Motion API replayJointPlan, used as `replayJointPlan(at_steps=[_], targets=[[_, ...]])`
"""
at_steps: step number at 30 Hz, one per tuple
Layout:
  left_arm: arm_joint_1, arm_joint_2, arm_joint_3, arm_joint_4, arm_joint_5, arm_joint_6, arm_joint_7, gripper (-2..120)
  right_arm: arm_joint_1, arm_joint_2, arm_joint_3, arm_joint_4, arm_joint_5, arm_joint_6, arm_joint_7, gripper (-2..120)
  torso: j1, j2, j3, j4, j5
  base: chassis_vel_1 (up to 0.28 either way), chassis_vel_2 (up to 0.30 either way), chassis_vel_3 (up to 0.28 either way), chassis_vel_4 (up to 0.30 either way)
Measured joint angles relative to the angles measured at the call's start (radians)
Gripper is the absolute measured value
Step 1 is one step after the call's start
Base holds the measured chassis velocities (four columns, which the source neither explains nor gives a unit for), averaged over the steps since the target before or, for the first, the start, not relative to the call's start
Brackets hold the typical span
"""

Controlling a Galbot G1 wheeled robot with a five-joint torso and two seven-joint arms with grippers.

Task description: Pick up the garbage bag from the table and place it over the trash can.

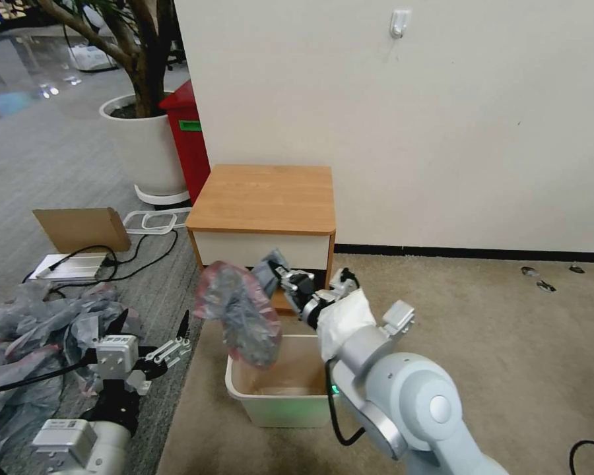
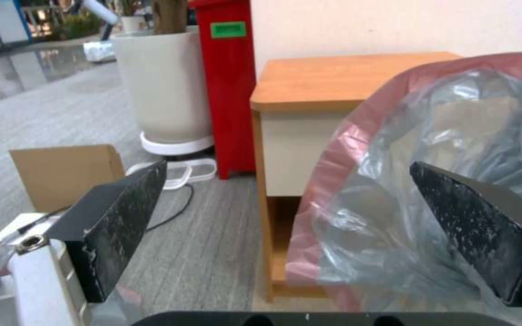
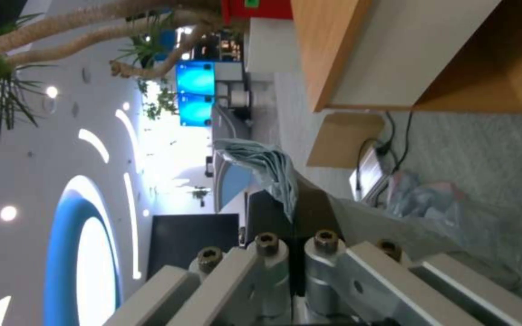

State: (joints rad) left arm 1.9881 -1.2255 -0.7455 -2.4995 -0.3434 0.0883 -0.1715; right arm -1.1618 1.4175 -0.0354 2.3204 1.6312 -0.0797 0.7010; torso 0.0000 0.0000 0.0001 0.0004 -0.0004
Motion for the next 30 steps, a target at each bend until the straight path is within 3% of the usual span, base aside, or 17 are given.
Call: replayJointPlan(at_steps=[4, 13, 30], targets=[[-0.013, 0.023, -0.060, 0.000, -0.063, -0.019, -0.001, 100, 0.017, 0.015, -0.008, -0.008, 0.022, 0.012, 0.002, 0, 0.000, 0.000, 0.000, -0.0005, 0.0001, 0.000, 0.000, 0.000, 0.000], [-0.022, 0.038, -0.076, 0.000, -0.096, -0.022, -0.001, 100, 0.051, 0.051, -0.015, -0.047, 0.036, 0.031, 0.023, 0, 0.000, 0.000, 0.000, -0.0004, 0.0003, 0.000, 0.000, 0.000, 0.000], [-0.046, 0.081, -0.099, -0.001, -0.158, -0.022, -0.013, 100, 0.062, 0.190, -0.065, -0.086, 0.032, 0.072, 0.085, 0, 0.000, 0.000, 0.000, -0.0004, 0.0003, 0.000, 0.000, 0.000, 0.000]])
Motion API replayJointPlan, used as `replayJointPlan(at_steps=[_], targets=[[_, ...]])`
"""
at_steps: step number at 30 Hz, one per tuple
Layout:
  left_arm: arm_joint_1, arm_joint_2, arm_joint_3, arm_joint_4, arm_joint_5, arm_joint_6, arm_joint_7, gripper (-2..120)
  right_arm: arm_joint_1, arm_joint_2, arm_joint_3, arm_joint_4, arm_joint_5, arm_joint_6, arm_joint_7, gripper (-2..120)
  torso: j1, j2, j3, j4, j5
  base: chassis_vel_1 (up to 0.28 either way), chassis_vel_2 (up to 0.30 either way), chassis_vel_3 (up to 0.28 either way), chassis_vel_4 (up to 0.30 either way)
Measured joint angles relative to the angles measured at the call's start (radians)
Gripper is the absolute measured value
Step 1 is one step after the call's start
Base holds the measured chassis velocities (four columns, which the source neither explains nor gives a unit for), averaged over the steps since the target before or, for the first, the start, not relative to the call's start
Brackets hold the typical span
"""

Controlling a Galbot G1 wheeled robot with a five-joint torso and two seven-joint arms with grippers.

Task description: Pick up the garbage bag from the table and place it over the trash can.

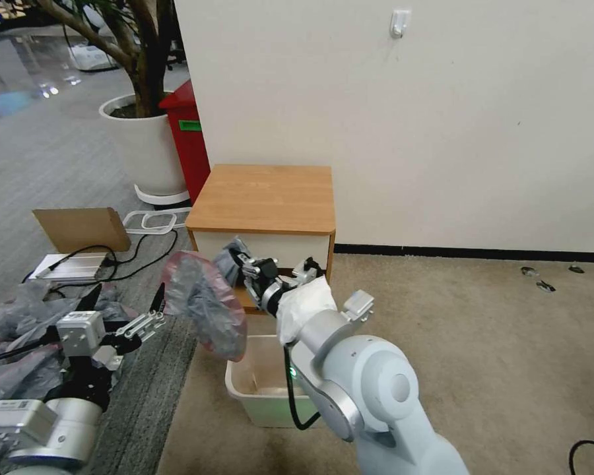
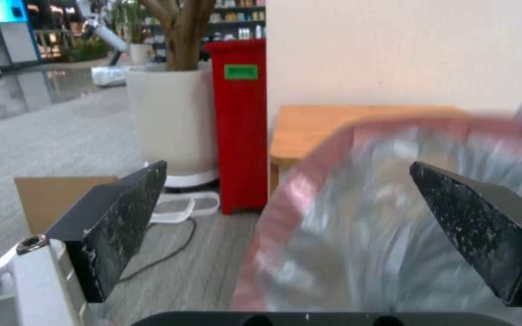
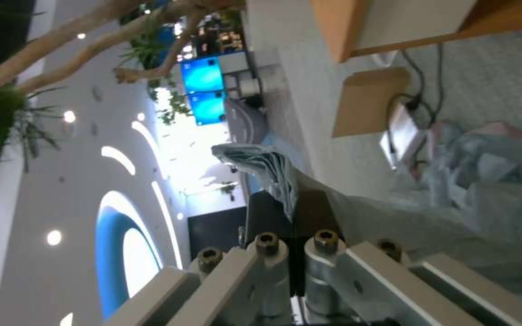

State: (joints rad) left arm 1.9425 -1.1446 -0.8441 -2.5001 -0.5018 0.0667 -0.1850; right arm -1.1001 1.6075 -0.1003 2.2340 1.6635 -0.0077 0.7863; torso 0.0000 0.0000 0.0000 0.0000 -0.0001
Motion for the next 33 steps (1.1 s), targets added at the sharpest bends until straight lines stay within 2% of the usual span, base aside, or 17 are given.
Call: replayJointPlan(at_steps=[6, 15, 25, 28, 33], targets=[[-0.014, 0.017, 0.001, 0.000, -0.014, 0.001, -0.007, 100, -0.024, -0.019, 0.042, -0.044, -0.029, 0.009, 0.020, 0, 0.000, 0.000, 0.000, 0.0001, 0.0001, 0.000, 0.000, 0.000, 0.000], [-0.041, 0.028, 0.027, 0.000, -0.016, 0.002, -0.009, 100, -0.129, -0.152, 0.152, -0.007, -0.054, 0.005, 0.047, 0, 0.000, 0.000, 0.000, -0.0001, 0.0003, 0.000, 0.000, 0.000, 0.000], [-0.052, 0.030, 0.045, 0.000, -0.013, 0.004, -0.010, 100, -0.215, -0.181, 0.165, 0.009, -0.156, 0.004, 0.074, 0, 0.000, 0.000, 0.000, 0.0001, 0.0003, 0.000, 0.000, 0.000, 0.000], [-0.059, 0.030, 0.061, 0.000, -0.010, 0.004, -0.010, 100, -0.288, -0.193, 0.160, 0.010, -0.245, 0.004, 0.086, 0, 0.000, 0.000, 0.000, 0.0000, 0.0003, 0.000, 0.000, 0.000, 0.000], [-0.071, 0.035, 0.082, 0.000, -0.006, 0.005, -0.011, 100, -0.337, -0.201, 0.157, 0.010, -0.294, 0.005, 0.098, 0, 0.000, 0.000, 0.000, 0.0000, 0.0002, 0.000, 0.000, 0.000, 0.000]])
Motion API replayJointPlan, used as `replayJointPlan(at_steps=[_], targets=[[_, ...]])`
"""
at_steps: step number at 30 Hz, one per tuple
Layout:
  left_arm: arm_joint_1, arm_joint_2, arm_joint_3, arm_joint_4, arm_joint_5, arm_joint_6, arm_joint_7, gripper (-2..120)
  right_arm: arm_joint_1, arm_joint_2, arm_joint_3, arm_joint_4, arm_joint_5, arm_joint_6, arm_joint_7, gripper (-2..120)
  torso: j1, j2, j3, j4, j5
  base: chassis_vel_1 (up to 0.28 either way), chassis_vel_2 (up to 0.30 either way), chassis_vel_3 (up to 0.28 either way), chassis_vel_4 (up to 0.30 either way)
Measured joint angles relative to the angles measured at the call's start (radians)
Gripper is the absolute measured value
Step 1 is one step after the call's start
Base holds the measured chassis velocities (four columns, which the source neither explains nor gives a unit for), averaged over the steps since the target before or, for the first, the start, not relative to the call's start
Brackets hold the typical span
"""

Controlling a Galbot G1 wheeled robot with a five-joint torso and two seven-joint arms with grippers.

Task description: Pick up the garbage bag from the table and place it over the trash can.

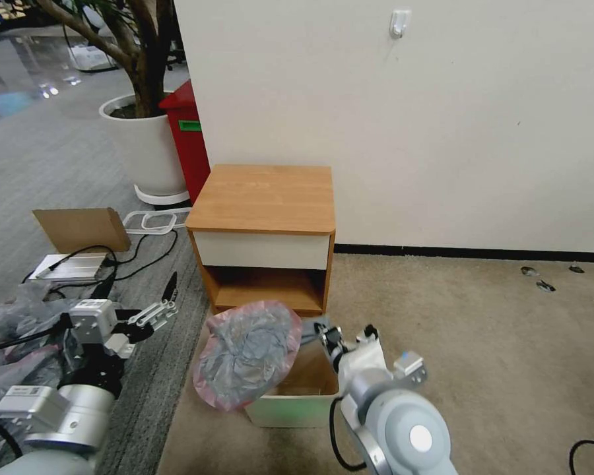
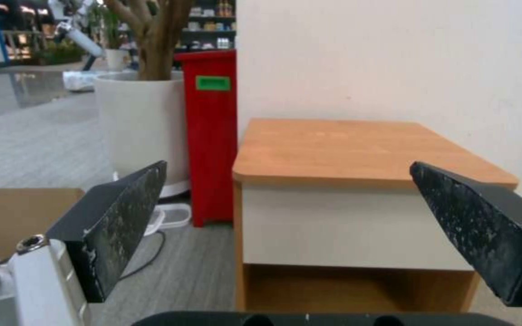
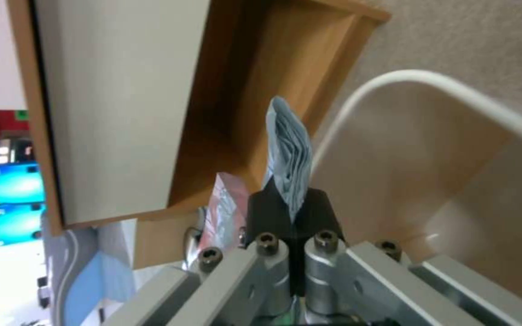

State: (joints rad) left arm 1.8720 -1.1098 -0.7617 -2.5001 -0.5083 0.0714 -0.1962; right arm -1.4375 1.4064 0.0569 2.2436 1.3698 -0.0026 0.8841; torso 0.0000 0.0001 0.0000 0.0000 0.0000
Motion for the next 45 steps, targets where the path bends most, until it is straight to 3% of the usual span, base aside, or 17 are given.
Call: replayJointPlan(at_steps=[6, 19, 21, 22, 25, 26, 31, 34, 45], targets=[[-0.012, 0.008, 0.012, 0.000, 0.001, 0.000, -0.001, 100, -0.028, 0.001, 0.001, 0.001, -0.023, -0.017, 0.002, 2, 0.000, 0.000, 0.000, 0.0000, 0.0000, 0.000, 0.000, 0.000, 0.000], [-0.040, 0.011, 0.039, 0.008, 0.010, 0.014, -0.001, 100, -0.107, -0.041, 0.035, 0.079, -0.025, -0.057, 0.017, 51, 0.000, 0.000, 0.000, 0.0001, 0.0001, 0.000, 0.000, 0.000, 0.000], [-0.040, 0.011, 0.040, 0.008, 0.011, 0.017, -0.001, 100, -0.112, -0.042, 0.038, 0.083, -0.025, -0.058, 0.017, 52, 0.000, 0.000, 0.000, 0.0001, 0.0001, 0.000, 0.000, 0.000, 0.000], [-0.043, 0.011, 0.047, 0.011, 0.016, 0.023, -0.001, 100, -0.128, -0.049, 0.049, 0.098, -0.026, -0.063, 0.018, 61, 0.000, 0.000, 0.000, 0.0000, 0.0000, 0.000, 0.000, 0.000, 0.000], [-0.045, 0.010, 0.056, 0.016, 0.028, 0.028, -0.001, 100, -0.139, -0.052, 0.056, 0.112, -0.027, -0.066, 0.018, 67, 0.000, 0.000, 0.000, 0.0000, 0.0000, 0.000, 0.000, 0.000, 0.000], [-0.046, 0.009, 0.066, 0.022, 0.036, 0.034, -0.001, 100, -0.148, -0.054, 0.063, 0.124, -0.031, -0.069, 0.018, 76, 0.000, 0.000, 0.000, 0.0000, 0.0000, 0.000, 0.000, 0.000, 0.000], [-0.048, 0.005, 0.108, 0.052, 0.042, 0.092, -0.007, 100, -0.168, -0.053, 0.075, 0.142, -0.073, -0.086, 0.006, 92, 0.000, 0.000, 0.000, 0.0000, 0.0000, 0.000, 0.000, 0.000, 0.000], [-0.047, 0.010, 0.179, 0.095, 0.061, 0.210, -0.049, 100, -0.187, -0.049, 0.091, 0.160, -0.146, -0.109, -0.040, 100, 0.000, 0.000, 0.000, 0.0000, -0.0001, 0.000, 0.000, 0.000, 0.000], [-0.088, 0.028, 0.306, 0.146, 0.078, 0.332, -0.123, 100, -0.185, -0.059, 0.136, 0.170, -0.165, -0.127, -0.062, 100, 0.000, 0.000, 0.000, 0.0000, 0.0000, 0.000, 0.000, 0.000, 0.000]])
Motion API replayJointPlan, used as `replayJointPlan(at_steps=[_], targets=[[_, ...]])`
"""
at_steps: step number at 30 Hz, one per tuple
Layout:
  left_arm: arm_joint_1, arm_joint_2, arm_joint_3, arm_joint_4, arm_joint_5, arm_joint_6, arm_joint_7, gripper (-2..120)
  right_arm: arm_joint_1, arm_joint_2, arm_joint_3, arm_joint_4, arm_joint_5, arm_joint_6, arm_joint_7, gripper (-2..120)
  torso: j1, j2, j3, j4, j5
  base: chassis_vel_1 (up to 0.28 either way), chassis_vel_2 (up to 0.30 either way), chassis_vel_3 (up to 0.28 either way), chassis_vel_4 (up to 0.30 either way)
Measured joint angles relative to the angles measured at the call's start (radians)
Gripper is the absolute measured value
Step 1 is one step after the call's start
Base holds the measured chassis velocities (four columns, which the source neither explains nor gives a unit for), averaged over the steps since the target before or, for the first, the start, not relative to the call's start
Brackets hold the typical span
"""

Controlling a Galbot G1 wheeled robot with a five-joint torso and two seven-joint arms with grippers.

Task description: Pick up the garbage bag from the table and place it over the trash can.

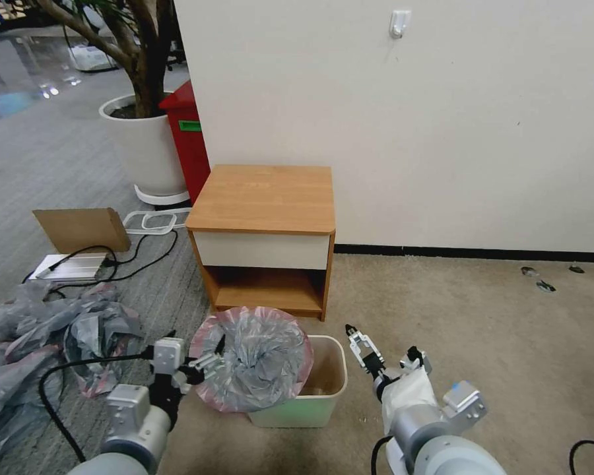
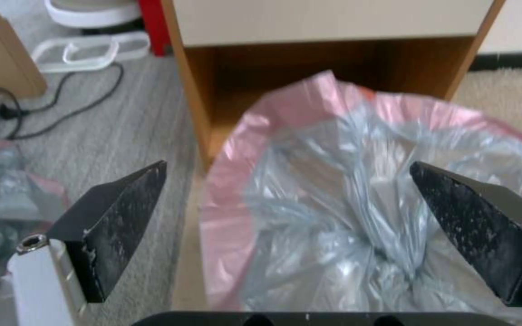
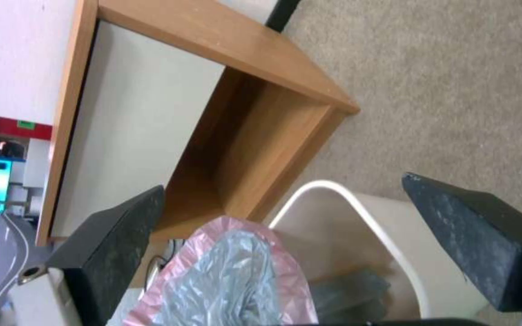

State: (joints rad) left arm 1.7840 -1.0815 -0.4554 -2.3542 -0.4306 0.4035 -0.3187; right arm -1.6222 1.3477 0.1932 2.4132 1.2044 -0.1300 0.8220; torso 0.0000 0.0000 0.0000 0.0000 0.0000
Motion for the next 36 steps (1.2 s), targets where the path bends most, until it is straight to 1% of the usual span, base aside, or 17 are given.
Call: replayJointPlan(at_steps=[3, 5, 6, 8, 9, 10, 11, 12, 13, 14, 16, 22, 25, 26, 29, 36], targets=[[-0.022, 0.006, 0.020, 0.015, -0.004, 0.020, -0.011, 100, 0.004, -0.004, 0.010, 0.000, 0.001, -0.004, -0.004, 100, 0.000, 0.000, 0.000, 0.0000, 0.0000, 0.000, 0.000, 0.000, 0.000], [-0.049, 0.016, 0.038, 0.040, -0.011, 0.034, -0.019, 93, 0.007, -0.009, 0.020, -0.002, 0.001, -0.008, -0.010, 100, 0.000, 0.000, 0.000, 0.0000, 0.0000, 0.000, 0.000, 0.000, 0.000], [-0.049, 0.016, 0.038, 0.040, -0.011, 0.034, -0.019, 93, 0.007, -0.009, 0.020, -0.002, 0.001, -0.008, -0.010, 100, 0.000, 0.000, 0.000, 0.0000, 0.0000, 0.000, 0.000, 0.000, 0.000], [-0.067, 0.023, 0.048, 0.053, -0.013, 0.040, -0.026, 87, 0.010, -0.011, 0.025, -0.003, -0.001, -0.012, -0.017, 100, 0.000, 0.000, 0.000, -0.0001, -0.0001, 0.000, 0.000, 0.000, 0.000], [-0.067, 0.023, 0.048, 0.053, -0.013, 0.040, -0.026, 87, 0.010, -0.011, 0.025, -0.003, -0.001, -0.012, -0.017, 100, 0.000, 0.000, 0.000, -0.0001, -0.0001, 0.000, 0.000, 0.000, 0.000], [-0.075, 0.027, 0.052, 0.059, -0.014, 0.044, -0.028, 80, 0.010, -0.012, 0.028, -0.004, -0.007, -0.016, -0.024, 100, 0.000, 0.000, 0.000, 0.0000, 0.0000, 0.000, 0.000, 0.000, 0.000], [-0.080, 0.029, 0.053, 0.063, -0.015, 0.048, -0.030, 77, 0.010, -0.012, 0.029, -0.006, -0.016, -0.019, -0.031, 100, 0.000, 0.000, 0.000, 0.0000, 0.0000, 0.000, 0.000, 0.000, 0.000], [-0.090, 0.033, 0.058, 0.071, -0.019, 0.054, -0.032, 71, 0.010, -0.013, 0.030, -0.013, -0.054, -0.026, -0.059, 100, 0.000, 0.000, 0.000, 0.0000, 0.0000, 0.000, 0.000, 0.000, 0.000], [-0.090, 0.033, 0.058, 0.071, -0.019, 0.054, -0.032, 71, 0.010, -0.013, 0.030, -0.013, -0.054, -0.026, -0.059, 100, 0.000, 0.000, 0.000, 0.0000, 0.0000, 0.000, 0.000, 0.000, 0.000], [-0.094, 0.035, 0.062, 0.076, -0.021, 0.056, -0.032, 65, 0.009, -0.014, 0.031, -0.018, -0.085, -0.029, -0.081, 100, 0.000, 0.000, 0.000, 0.0000, 0.0000, 0.000, 0.000, 0.000, 0.000], [-0.101, 0.038, 0.070, 0.086, -0.022, 0.061, -0.033, 61, 0.008, -0.017, 0.031, -0.023, -0.131, -0.031, -0.112, 100, 0.000, 0.000, 0.000, 0.0000, 0.0000, 0.000, 0.000, 0.000, 0.000], [-0.118, 0.039, 0.087, 0.109, -0.022, 0.066, -0.034, 55, 0.005, -0.019, 0.038, -0.024, -0.171, -0.035, -0.142, 100, 0.000, 0.000, 0.000, 0.0000, 0.0000, 0.000, 0.000, 0.000, 0.000], [-0.125, 0.039, 0.096, 0.121, -0.021, 0.066, -0.035, 54, 0.002, -0.020, 0.045, -0.029, -0.216, -0.042, -0.192, 100, 0.000, 0.000, 0.000, 0.0000, -0.0001, 0.000, 0.000, 0.000, 0.000], [-0.128, 0.039, 0.101, 0.126, -0.020, 0.066, -0.035, 54, 0.000, -0.022, 0.049, -0.037, -0.252, -0.048, -0.236, 100, 0.000, 0.000, 0.000, 0.0000, 0.0000, 0.000, 0.000, 0.000, 0.000], [-0.131, 0.039, 0.105, 0.131, -0.019, 0.066, -0.035, 54, 0.001, -0.024, 0.053, -0.041, -0.270, -0.052, -0.263, 100, 0.000, 0.000, 0.000, 0.0000, 0.0000, 0.000, 0.000, 0.000, 0.000], [-0.141, 0.041, 0.119, 0.145, -0.016, 0.066, -0.035, 54, 0.001, -0.024, 0.062, -0.045, -0.291, -0.054, -0.275, 100, 0.000, 0.000, 0.000, 0.0000, 0.0000, 0.000, 0.000, 0.000, 0.000]])
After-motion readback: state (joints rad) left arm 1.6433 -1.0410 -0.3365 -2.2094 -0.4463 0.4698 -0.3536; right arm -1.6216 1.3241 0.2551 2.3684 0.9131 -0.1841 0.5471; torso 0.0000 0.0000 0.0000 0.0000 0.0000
